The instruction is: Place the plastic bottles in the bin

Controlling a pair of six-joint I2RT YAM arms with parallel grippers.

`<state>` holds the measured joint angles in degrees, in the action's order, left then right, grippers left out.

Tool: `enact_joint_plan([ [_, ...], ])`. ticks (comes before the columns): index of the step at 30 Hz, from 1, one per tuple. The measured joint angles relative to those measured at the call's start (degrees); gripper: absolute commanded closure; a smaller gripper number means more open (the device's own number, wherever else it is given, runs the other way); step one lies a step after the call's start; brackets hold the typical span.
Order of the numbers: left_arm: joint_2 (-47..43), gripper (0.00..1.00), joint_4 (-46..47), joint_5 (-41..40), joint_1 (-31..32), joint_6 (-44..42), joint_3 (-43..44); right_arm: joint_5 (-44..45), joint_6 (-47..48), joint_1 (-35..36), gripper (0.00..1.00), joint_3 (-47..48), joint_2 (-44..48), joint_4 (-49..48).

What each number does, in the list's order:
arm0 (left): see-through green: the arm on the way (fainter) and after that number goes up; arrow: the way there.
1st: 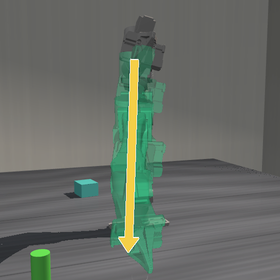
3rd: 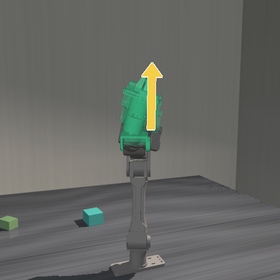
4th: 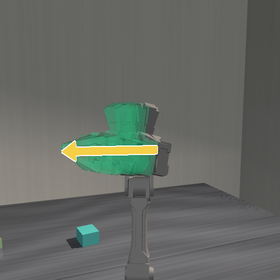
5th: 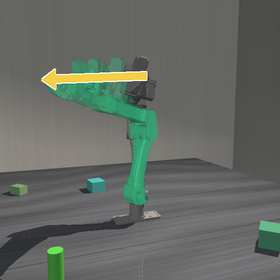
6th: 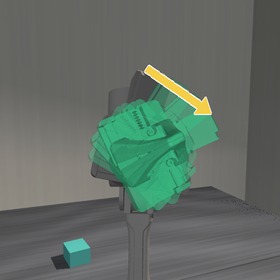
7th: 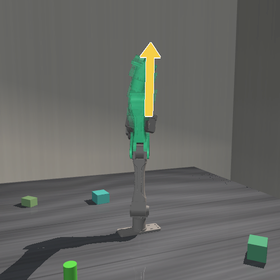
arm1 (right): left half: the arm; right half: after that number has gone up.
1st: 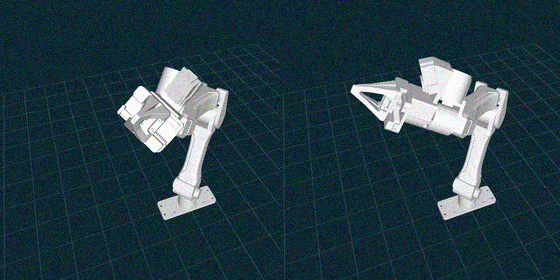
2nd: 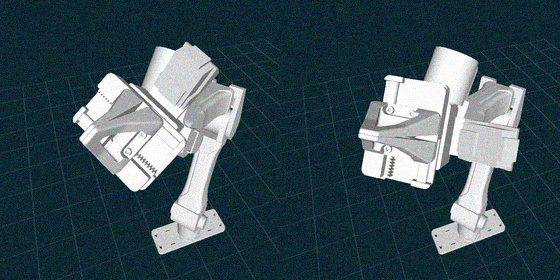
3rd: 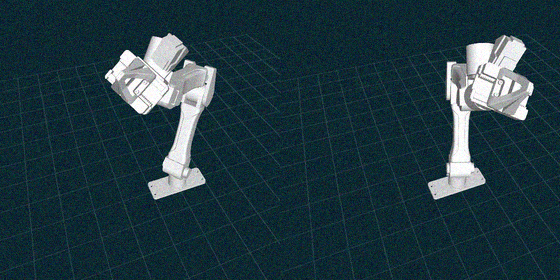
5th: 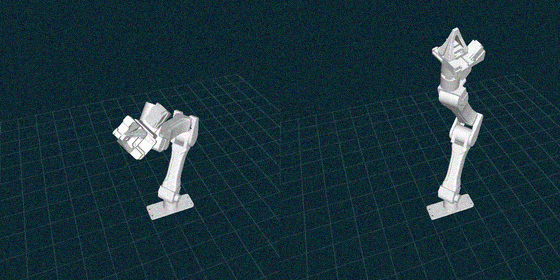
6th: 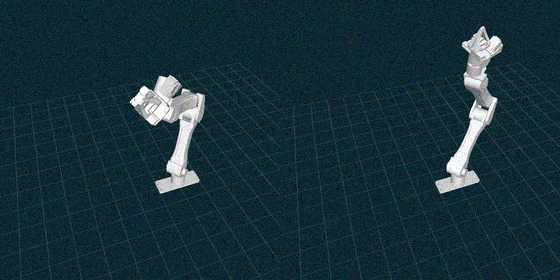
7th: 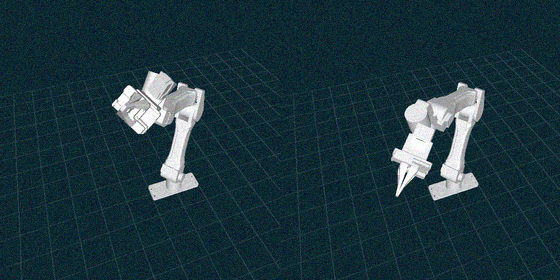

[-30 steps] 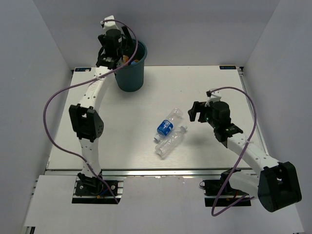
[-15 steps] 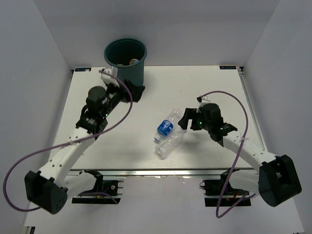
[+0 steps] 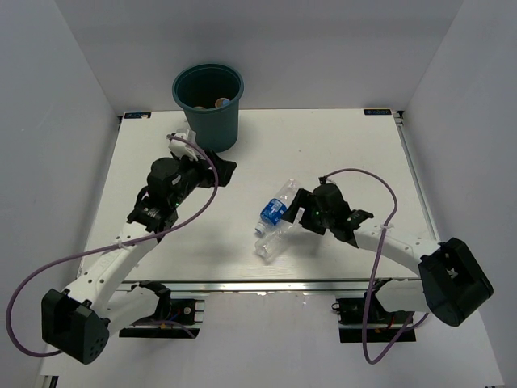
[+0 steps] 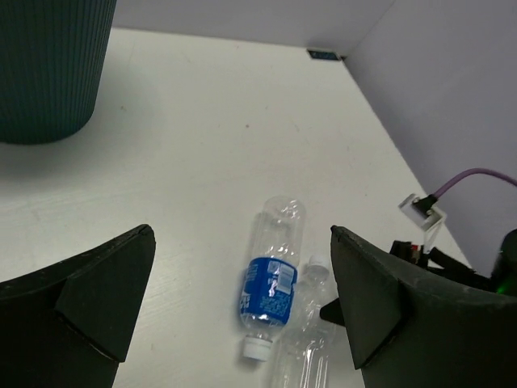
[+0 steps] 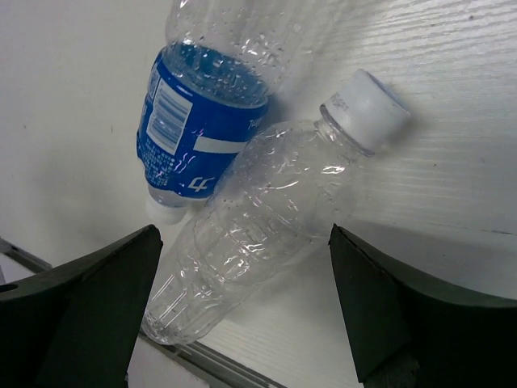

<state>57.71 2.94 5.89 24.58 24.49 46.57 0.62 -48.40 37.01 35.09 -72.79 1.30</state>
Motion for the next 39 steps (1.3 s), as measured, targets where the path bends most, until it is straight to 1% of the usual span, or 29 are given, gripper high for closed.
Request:
enact_joint_plan([
  [5, 2.5, 0.02, -1.9, -0.4, 0.0, 0.0, 0.0, 3.1, -5.3, 0.3, 0.11, -0.7, -0.7, -1.2],
  [12, 2.6, 0.02, -2.1, -0.8, 0.0, 0.0, 0.0, 4.2, -9.3, 0.8, 0.12, -1.1, -6.5, -3.2],
  [13, 2.6, 0.02, -2.1, -0.9, 0.0, 0.0, 0.0, 4.2, -9.6, 1.0, 0.17, -1.1, -7.3, -3.3],
  [14, 2.6, 0.02, -2.2, -1.0, 0.0, 0.0, 0.0, 4.1, -9.9, 1.0, 0.20, -1.1, -7.8, -3.6],
  [18, 2.6, 0.02, -2.5, -1.6, 0.0, 0.0, 0.0, 4.2, -11.2, 1.3, 0.28, -0.9, -8.7, -4.5],
  [19, 2.6, 0.02, -2.5, -1.8, 0.0, 0.0, 0.0, 4.2, -11.4, 1.3, 0.33, -1.0, -8.7, -4.7],
  [21, 2.6, 0.02, -2.5, -2.1, 0.0, 0.0, 0.0, 4.6, -11.8, 1.3, 0.40, -1.6, -8.3, -5.5],
  [22, 2.6, 0.02, -2.5, -2.2, 0.0, 0.0, 0.0, 5.0, -11.8, 1.3, 0.46, -1.9, -7.9, -5.6],
  [23, 2.6, 0.02, -2.5, -2.3, 0.0, 0.0, 0.0, 5.7, -11.8, 1.3, 0.49, -2.3, -7.0, -5.6],
  [24, 2.6, 0.02, -2.5, -2.3, 0.0, 0.0, 0.0, 6.4, -11.8, 1.3, 0.57, -2.6, -6.1, -5.3],
  [28, 2.6, 0.02, -2.5, -1.9, 0.0, 0.0, 0.0, 10.3, -10.9, 1.3, 0.73, -3.1, 0.0, -4.1],
  [30, 2.6, 0.02, -2.4, -1.0, 0.0, 0.0, 0.0, 12.3, -9.8, 1.3, 0.76, -3.4, 3.7, -4.3],
  [32, 2.6, 0.02, -2.2, 0.6, 0.0, 0.0, 0.0, 14.0, -8.1, 1.3, 0.77, -4.2, 8.0, -4.5],
  [34, 2.8, 0.02, -1.5, 4.0, -0.1, -0.2, 0.0, 15.5, -6.1, 1.3, 0.77, -5.0, 12.2, -5.0],
  [37, 3.7, 0.02, 0.5, 12.1, 0.0, 0.0, 0.0, 16.1, -0.9, 1.3, 0.77, -5.3, 16.9, -6.4],
  [39, 4.9, 0.02, 2.4, 17.4, 0.9, 0.2, -0.1, 15.0, 3.5, 1.3, 0.78, -5.2, 18.9, -8.1],
])
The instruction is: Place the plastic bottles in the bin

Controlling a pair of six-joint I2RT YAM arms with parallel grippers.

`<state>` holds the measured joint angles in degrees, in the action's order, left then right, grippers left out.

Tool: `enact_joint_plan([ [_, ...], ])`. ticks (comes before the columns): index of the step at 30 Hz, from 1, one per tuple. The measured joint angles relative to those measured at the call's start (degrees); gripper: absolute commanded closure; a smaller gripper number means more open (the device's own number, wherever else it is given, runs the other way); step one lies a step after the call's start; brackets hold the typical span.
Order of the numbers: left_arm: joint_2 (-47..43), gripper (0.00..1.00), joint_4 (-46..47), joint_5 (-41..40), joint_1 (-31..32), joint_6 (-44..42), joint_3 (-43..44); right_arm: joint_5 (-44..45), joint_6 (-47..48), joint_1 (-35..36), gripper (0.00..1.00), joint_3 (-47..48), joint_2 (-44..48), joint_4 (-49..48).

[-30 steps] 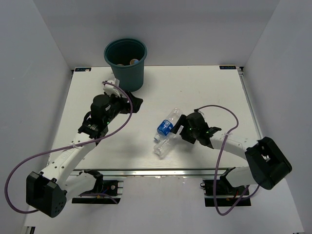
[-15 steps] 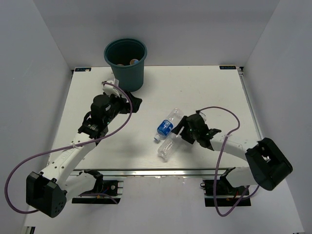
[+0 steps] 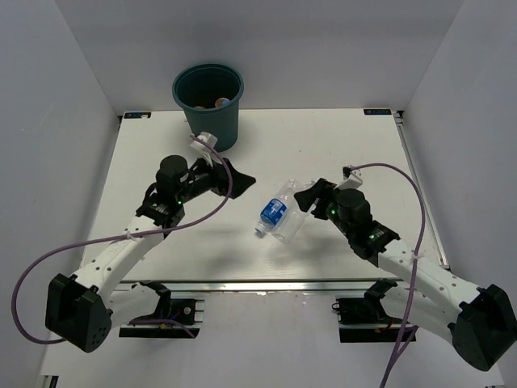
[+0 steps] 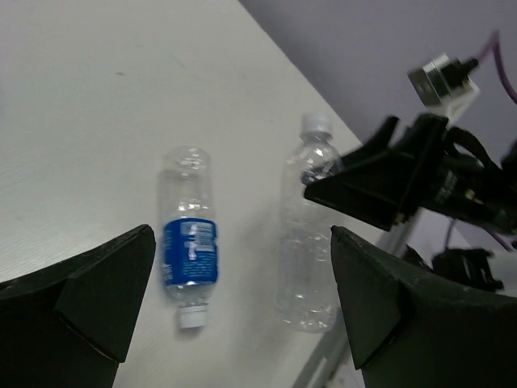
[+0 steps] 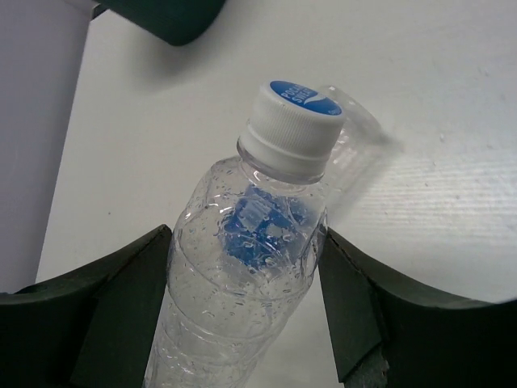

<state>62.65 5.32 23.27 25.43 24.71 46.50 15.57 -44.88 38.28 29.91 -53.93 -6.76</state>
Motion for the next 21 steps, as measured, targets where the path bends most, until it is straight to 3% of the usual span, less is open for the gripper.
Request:
enact_joint_plan([
  [9, 10.4, 0.02, 3.1, 13.4, 10.6, -0.4, 1.3, -11.7, 13.2, 0.0, 0.84, 6.1, -4.1, -7.6],
  [21, 15.9, 0.02, 2.4, 13.1, 13.8, -1.3, 4.7, -18.4, 15.3, 0.0, 0.84, 12.9, -6.6, -9.5],
])
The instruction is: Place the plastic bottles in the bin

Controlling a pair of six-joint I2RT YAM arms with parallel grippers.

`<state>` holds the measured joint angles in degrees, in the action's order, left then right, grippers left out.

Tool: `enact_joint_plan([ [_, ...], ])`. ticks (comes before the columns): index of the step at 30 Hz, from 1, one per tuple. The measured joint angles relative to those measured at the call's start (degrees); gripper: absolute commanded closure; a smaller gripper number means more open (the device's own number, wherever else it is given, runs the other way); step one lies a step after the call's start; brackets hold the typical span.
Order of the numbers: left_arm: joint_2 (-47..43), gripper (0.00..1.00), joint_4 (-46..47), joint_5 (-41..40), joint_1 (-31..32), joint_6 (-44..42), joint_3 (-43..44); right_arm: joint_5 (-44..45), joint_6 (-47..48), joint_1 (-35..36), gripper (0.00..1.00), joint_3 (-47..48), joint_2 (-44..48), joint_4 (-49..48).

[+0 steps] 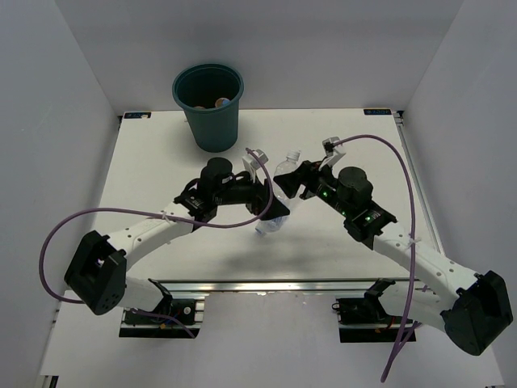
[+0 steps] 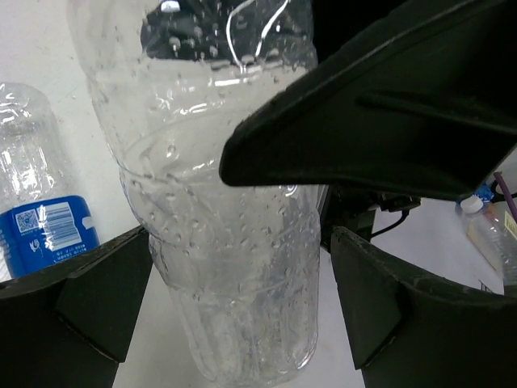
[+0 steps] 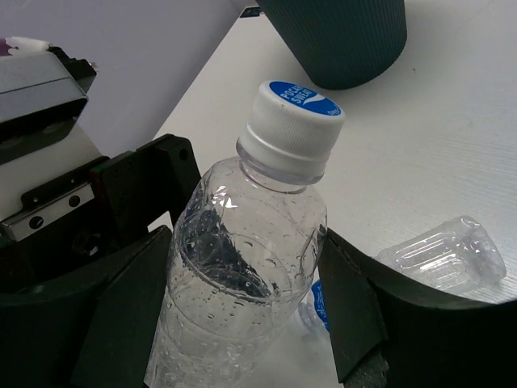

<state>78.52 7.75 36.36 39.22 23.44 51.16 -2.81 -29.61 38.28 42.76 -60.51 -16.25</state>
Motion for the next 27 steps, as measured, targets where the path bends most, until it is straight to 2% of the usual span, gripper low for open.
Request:
enact_joint_plan([
  [1, 0.0, 0.02, 0.0, -0.2, 0.1, 0.0, 0.1, -0.3, 0.0, 0.0, 0.84, 0.0, 0.0, 0.1],
  [3, 0.1, 0.10, 0.0, -0.6, 0.2, 0.1, 0.3, -0.7, 0.0, 0.0, 0.82, 0.1, -0.2, 0.5],
  [4, 0.3, 0.17, 0.1, -0.8, 0.2, 0.2, 0.5, -0.7, 0.0, 0.0, 0.79, 0.3, -0.3, 0.9],
  [5, 0.6, 0.35, 0.0, -1.0, 0.2, 0.3, 0.9, -0.7, 0.0, 0.0, 0.73, 0.3, -0.4, 1.3],
  [8, 1.7, 0.56, -0.7, -1.8, 0.2, 0.3, 2.1, 0.2, 0.1, 0.0, 0.63, 0.9, -0.6, 2.6],
  [10, 2.2, 0.64, -1.2, -2.6, 0.4, 0.7, 2.6, 0.7, 0.2, -0.1, 0.58, 1.2, -0.6, 3.2],
  [11, 2.4, 0.68, -1.4, -2.7, 0.4, 0.7, 2.9, 1.0, 0.3, -0.1, 0.37, 1.4, -0.6, 3.4],
  [12, 2.6, 0.68, -1.6, -2.8, 0.4, 0.5, 3.3, 1.2, 0.3, -0.1, 0.26, 1.5, -0.6, 3.4],
  [14, 3.0, 0.70, -2.2, -3.0, 0.4, 0.6, 4.0, 1.7, 0.4, -0.1, 0.11, 2.1, -0.6, 4.3],
  [20, 3.6, 0.70, -5.0, -8.1, 0.4, 0.0, 6.5, 7.1, 1.6, -0.5, 0.11, 7.0, -1.0, 10.8],
  [24, 3.6, 0.76, -10.4, -13.6, -0.2, -1.4, 10.6, 10.2, 2.0, -3.4, 0.11, 11.6, -2.1, 14.1],
  [27, 4.3, 0.77, -14.1, -18.1, -1.6, -2.2, 15.4, 10.4, 3.0, -6.2, 0.11, 14.5, -2.0, 15.1],
])
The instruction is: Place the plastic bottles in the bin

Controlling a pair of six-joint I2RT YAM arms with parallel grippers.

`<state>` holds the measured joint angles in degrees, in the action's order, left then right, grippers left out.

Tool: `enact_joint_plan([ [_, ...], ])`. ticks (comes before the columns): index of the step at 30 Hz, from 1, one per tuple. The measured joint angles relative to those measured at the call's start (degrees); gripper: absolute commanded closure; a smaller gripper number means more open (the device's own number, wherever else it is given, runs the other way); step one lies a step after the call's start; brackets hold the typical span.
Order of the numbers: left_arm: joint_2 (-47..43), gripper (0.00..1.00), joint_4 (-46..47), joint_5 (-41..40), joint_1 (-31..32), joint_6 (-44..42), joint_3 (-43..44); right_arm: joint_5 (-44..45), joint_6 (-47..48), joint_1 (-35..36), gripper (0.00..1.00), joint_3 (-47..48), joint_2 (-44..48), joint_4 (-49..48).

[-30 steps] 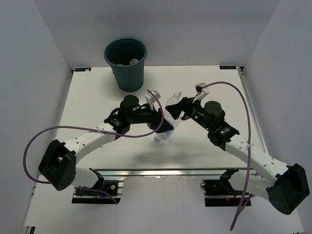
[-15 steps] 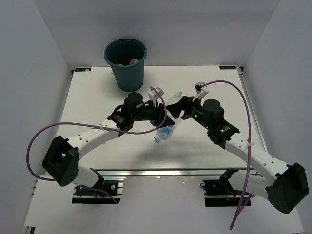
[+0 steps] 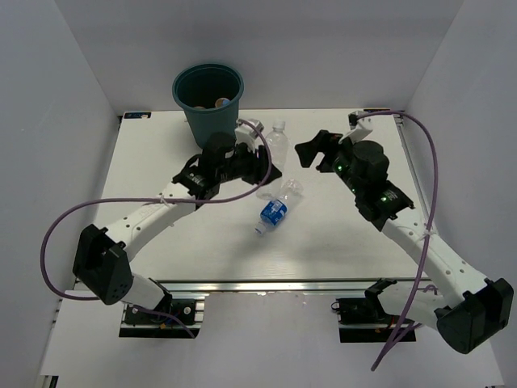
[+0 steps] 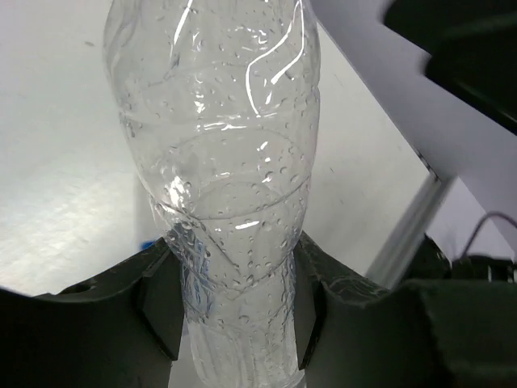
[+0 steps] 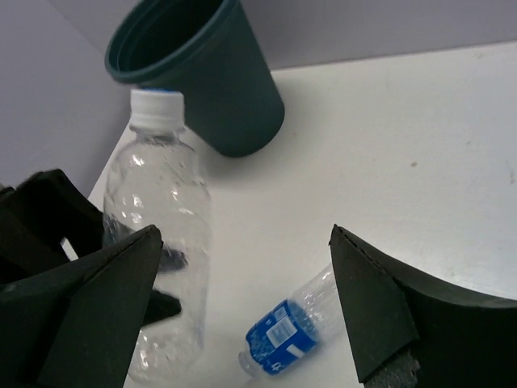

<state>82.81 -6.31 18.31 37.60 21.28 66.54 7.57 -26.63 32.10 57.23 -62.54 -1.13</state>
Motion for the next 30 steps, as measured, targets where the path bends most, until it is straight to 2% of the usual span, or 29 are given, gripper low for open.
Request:
enact_joint_plan([
  [4, 3.3, 0.77, -4.1, -4.7, -5.7, -0.3, 8.7, 0.0, 1.8, -1.4, 0.11, -0.5, 2.9, -0.7],
  [8, 9.6, 0.76, -6.4, -11.5, -13.3, -0.2, 21.1, -0.1, 2.7, -1.7, 0.11, -5.5, 6.5, -0.6],
  [10, 14.0, 0.74, -6.7, -14.8, -16.8, 0.0, 28.5, -0.2, 3.2, -2.1, 0.11, -7.9, 7.0, -0.1],
  [12, 18.4, 0.67, -6.7, -16.9, -19.9, 0.1, 35.3, -0.5, 3.7, -2.4, 0.11, -11.4, 7.3, 0.4],
  [15, 26.1, 0.66, -7.0, -19.0, -23.6, 0.4, 45.5, -1.4, 4.6, -2.5, 0.11, -14.9, 7.3, 1.5],
  [17, 31.9, 0.57, -6.9, -20.0, -25.2, 0.8, 52.3, -1.9, 5.0, -2.5, 0.11, -16.1, 7.3, 1.7],
  [18, 34.7, 0.49, -7.2, -20.5, -25.9, 1.0, 55.7, -2.4, 5.4, -2.5, 0.11, -16.4, 7.3, 1.6],
  [19, 37.3, 0.20, -7.2, -20.7, -26.4, 1.1, 58.3, -2.9, 5.8, -2.5, 0.11, -16.5, 7.3, 1.5],
  [21, 41.4, 0.02, -7.3, -21.3, -27.2, 1.1, 61.4, -4.4, 6.4, -2.5, 0.10, -16.5, 7.0, 1.0],
  [25, 44.3, 0.02, -8.9, -20.8, -27.6, 0.4, 61.6, -7.9, 7.8, -2.5, 0.11, -16.5, 4.4, 1.0],
  [30, 42.8, 0.02, -8.9, -21.6, -27.3, -1.0, 60.0, -8.9, 7.4, -2.4, 0.11, -16.5, 0.5, 1.1],
])
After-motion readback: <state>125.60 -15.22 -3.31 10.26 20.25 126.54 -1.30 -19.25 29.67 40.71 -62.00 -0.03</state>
